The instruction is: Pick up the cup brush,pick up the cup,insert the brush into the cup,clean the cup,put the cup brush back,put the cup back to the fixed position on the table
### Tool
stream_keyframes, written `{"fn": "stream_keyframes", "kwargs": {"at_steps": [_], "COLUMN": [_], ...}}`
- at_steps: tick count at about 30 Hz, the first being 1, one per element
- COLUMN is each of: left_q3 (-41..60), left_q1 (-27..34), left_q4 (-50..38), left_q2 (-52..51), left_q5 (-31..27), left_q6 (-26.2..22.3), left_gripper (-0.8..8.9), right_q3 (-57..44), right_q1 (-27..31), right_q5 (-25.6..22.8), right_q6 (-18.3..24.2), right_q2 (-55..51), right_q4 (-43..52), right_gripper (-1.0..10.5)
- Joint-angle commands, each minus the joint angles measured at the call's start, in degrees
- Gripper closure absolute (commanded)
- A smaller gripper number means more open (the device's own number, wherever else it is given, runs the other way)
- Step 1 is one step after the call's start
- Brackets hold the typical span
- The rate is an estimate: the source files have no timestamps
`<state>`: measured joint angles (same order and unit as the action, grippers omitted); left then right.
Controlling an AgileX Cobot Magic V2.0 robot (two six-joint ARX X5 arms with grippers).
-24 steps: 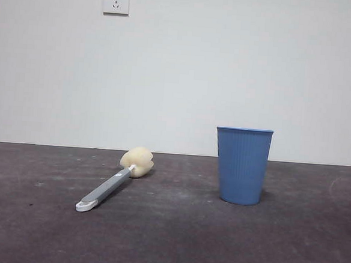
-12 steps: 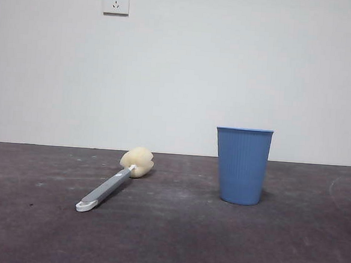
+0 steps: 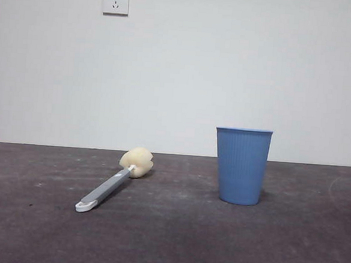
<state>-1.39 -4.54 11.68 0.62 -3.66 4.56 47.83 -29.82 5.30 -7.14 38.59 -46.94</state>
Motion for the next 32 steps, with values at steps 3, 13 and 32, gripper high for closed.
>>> {"fn": "stream_keyframes", "kwargs": {"at_steps": [3, 13, 32], "left_q3": [0.59, 0.59, 0.59], "left_q1": [0.13, 0.13, 0.13], "left_q4": [0.11, 0.11, 0.11], "left_q2": [-0.09, -0.09, -0.09], "left_q5": [0.20, 0.20, 0.17], "left_q6": [0.28, 0.28, 0.31], "left_gripper": [8.16, 8.16, 8.16], "right_q3": [-5.01, -25.59, -46.12], "right_q1": [8.70, 27.30, 30.03], "right_q5": [-0.17, 3.74, 3.34], "right_q6": [2.25, 7.69, 5.07], "right_q2": [-7.02, -23.71, -38.58], "right_q4": [12.37, 31.78, 34.64], "right_gripper": [9.5, 9.5, 9.5]}}
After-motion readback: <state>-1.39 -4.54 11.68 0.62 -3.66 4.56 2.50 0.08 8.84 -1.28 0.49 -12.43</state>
